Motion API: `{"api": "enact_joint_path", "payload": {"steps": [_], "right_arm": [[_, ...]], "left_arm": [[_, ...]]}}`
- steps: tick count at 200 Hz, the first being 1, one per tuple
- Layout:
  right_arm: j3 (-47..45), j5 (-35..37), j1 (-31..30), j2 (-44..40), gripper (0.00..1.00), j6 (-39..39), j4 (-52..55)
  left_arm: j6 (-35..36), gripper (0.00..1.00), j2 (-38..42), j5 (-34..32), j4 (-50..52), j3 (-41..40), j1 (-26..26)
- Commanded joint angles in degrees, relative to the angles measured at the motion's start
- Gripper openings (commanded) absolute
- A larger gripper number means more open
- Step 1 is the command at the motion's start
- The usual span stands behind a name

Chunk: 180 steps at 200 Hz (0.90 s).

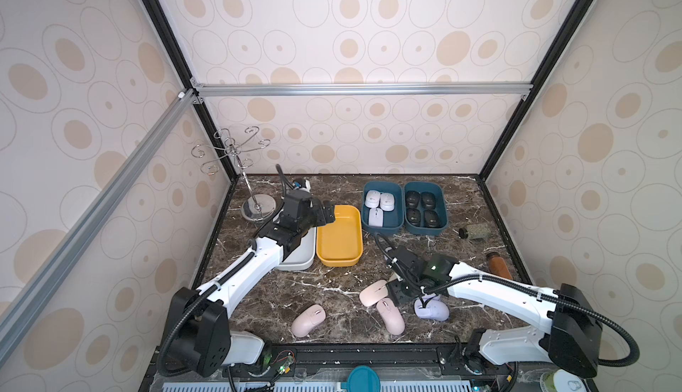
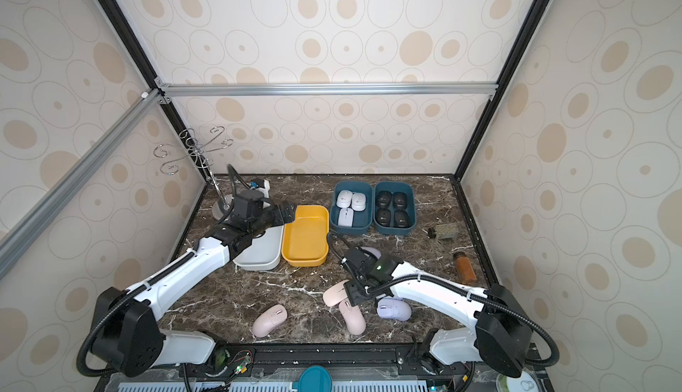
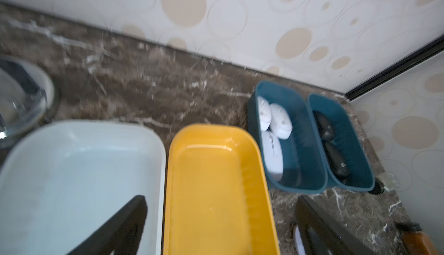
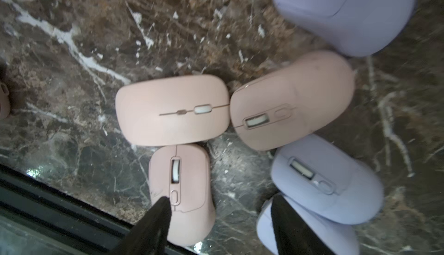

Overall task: Place the mice by color into the storage box
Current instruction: Pick up the mouse from the center of the board.

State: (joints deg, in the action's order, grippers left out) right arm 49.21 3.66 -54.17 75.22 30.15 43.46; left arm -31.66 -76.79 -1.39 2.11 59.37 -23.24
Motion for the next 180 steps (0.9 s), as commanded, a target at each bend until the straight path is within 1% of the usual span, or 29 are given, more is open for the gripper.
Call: {"api": "enact_joint_path", "payload": {"steps": [1,12,20,35,39,61,68,77,99,105,115,131,147,164,180], "right_arm": [[-1.0,-1.4,-4.7,1.4,0.78,4.6,0.7],[-1.0,-2.2,-6.5,2.6,0.82,5.7,-0.4],[-1.1,-2.9,-6.9,3.7,0.83,6.4,-1.1],[-1.4,-3.9,-7.6,5.8,0.84,6.9,-2.1],[-1.4,-4.0,-7.7,6.3,0.84,7.0,-2.4],[-1.7,-3.1,-7.7,9.0,0.84,6.8,-3.5],[-1.4,-2.4,-7.8,10.0,0.82,6.7,-3.3],[-1.0,-1.3,-7.9,11.8,0.78,6.6,-2.8],[-0.7,-1.3,-7.8,14.9,0.68,7.3,-2.8],[-1.2,-1.0,-7.9,15.0,0.65,7.8,-2.9],[-2.0,-1.1,-7.9,14.5,0.64,8.8,-3.5],[-2.5,-0.6,-8.0,13.0,0.53,9.5,-3.4],[-1.3,1.4,-8.9,10.3,0.49,10.3,-0.6],[0.5,3.3,-10.1,6.2,0.48,11.2,2.5],[5.6,6.2,-10.1,4.7,0.48,10.4,7.3]], "left_arm": [[4.3,1.00,2.2,-3.8,-9.3,1.3,1.2],[4.4,1.00,2.9,-4.7,-14.4,-0.2,1.7],[3.4,1.00,3.0,-4.1,-16.0,-0.6,2.6],[1.2,1.00,3.0,0.4,-17.8,-2.1,4.9],[0.5,1.00,3.2,1.3,-17.8,-3.2,5.4],[-6.1,1.00,5.0,5.3,-25.2,-10.7,7.9],[-7.9,1.00,5.6,5.6,-26.6,-12.4,8.4],[-8.2,1.00,6.0,5.7,-27.3,-13.5,8.6],[-9.3,1.00,5.6,7.1,-26.6,-13.4,8.6],[-10.0,1.00,5.3,7.6,-26.5,-13.3,8.7],[-10.3,1.00,4.8,8.3,-26.5,-13.2,8.7],[-10.7,1.00,4.2,9.1,-26.5,-13.0,8.7],[-10.8,1.00,3.7,9.0,-25.7,-12.6,8.7],[-10.8,1.00,3.8,8.7,-25.6,-12.6,8.7],[-10.8,1.00,4.3,7.5,-25.3,-12.8,8.9]]}}
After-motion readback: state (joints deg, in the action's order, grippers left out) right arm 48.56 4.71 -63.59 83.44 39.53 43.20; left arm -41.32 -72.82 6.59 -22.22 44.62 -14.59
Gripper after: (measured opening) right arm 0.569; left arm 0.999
